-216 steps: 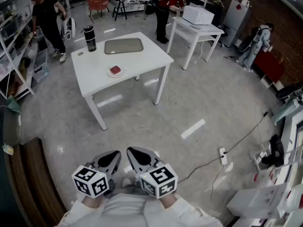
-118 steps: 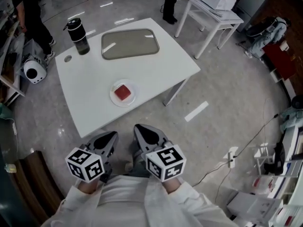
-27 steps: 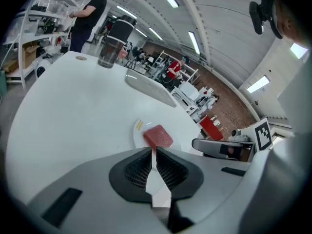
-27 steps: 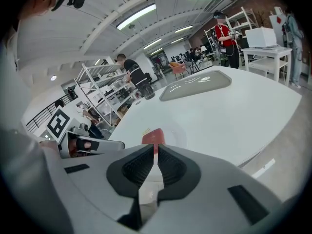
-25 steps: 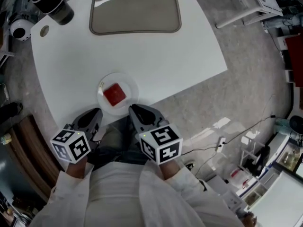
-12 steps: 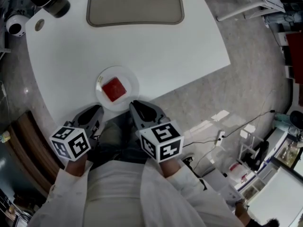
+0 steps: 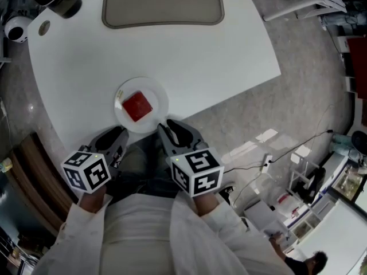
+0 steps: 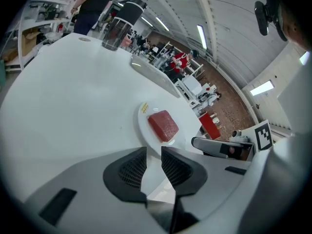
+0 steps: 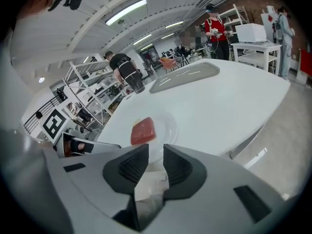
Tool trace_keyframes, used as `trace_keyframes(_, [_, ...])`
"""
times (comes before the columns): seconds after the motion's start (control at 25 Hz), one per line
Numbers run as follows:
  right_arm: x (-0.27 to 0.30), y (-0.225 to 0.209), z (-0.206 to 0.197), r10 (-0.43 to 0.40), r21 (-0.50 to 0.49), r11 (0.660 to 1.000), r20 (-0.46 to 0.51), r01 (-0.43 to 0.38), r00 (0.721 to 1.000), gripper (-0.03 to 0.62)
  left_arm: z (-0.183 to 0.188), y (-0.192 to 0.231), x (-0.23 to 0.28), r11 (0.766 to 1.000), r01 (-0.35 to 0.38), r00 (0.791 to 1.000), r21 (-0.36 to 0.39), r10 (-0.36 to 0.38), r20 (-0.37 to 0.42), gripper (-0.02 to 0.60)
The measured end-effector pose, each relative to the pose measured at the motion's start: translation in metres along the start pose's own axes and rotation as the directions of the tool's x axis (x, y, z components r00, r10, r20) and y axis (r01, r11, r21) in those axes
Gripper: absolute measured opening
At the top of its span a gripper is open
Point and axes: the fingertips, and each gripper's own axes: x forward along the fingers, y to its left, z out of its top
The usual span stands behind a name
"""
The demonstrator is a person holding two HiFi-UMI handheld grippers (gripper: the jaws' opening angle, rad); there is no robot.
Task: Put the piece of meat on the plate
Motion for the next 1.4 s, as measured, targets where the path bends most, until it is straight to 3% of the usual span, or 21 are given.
trace_keyframes(0.96, [0.016,-0.010,-0.012,-0.044,0.017,0.999,-0.066,0.045,0.997,0.109,0.002,-0.004,0.007,0.999,0.009,1.000,-0.053,-0.008,0.023,0.094])
trace_keyframes(1.4, [0.021,-0.008,-0.011,-0.067,0.032,0.997,-0.061,0.069,0.996,0.109,0.005,0.001,0.007,0.997,-0.019,0.999,-0.078,0.023,0.049,0.094])
